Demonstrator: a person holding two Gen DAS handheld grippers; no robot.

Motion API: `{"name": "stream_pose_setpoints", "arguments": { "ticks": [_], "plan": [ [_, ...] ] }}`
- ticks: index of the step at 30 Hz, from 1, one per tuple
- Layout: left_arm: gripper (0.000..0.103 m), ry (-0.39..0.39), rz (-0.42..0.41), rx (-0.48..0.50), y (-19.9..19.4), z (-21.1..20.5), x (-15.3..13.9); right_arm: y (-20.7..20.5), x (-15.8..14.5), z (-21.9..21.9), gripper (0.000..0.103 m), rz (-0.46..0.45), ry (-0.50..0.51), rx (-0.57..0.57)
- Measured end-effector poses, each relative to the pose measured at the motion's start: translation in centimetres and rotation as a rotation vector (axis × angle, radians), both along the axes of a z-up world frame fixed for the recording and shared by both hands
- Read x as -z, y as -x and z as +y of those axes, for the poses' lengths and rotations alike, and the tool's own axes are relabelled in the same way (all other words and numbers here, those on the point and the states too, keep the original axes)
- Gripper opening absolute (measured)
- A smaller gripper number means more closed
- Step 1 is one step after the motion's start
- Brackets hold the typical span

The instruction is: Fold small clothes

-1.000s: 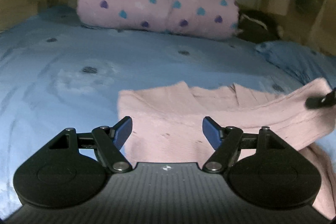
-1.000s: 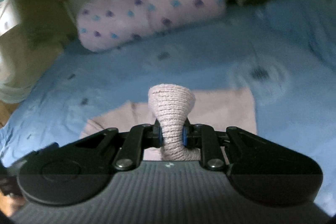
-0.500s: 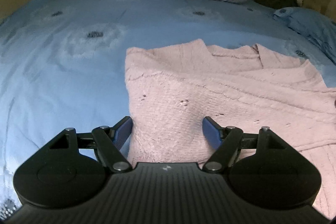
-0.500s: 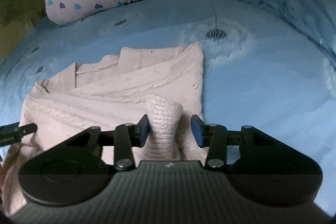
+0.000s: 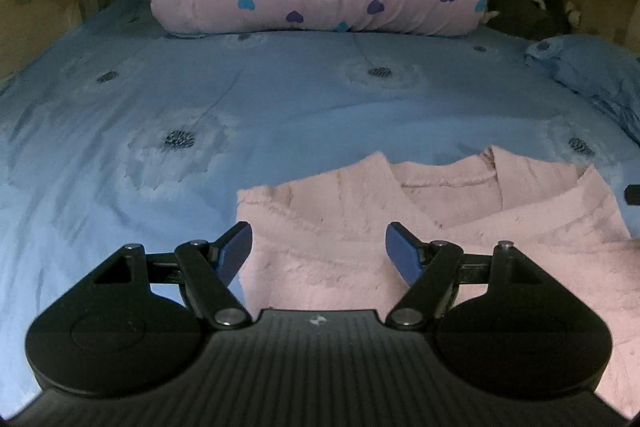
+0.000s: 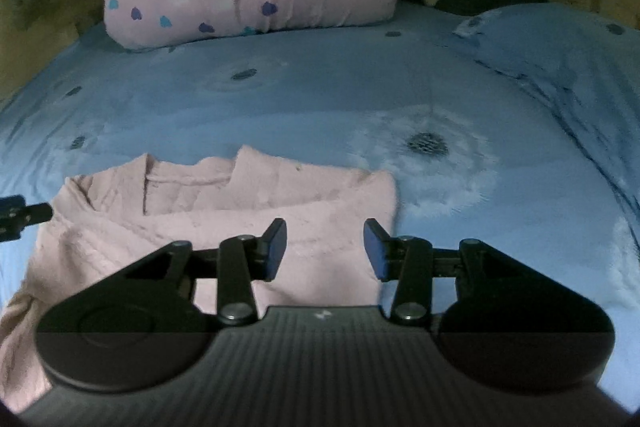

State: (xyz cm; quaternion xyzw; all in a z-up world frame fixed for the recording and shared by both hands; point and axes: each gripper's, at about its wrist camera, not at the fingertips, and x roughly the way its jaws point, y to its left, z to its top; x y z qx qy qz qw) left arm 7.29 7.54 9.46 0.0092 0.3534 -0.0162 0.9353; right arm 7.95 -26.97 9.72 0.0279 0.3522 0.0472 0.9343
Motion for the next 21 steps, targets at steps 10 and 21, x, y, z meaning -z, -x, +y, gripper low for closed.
{"name": "stream_pose_setpoints", "arguments": {
  "ticks": [10,21],
  "plan": [
    [0.091,-0.087,0.093,-0.005,-1.2,0.1,6.1,0.2,4.4,1.9,0.045,0.042,0.216,-0.057],
    [0.098,-0.108,0.08,-0.012,0.5,0.4,4.7,0.2,6.0,-0.4,0.047,0.017,0.199,0.015]
  ]
}}
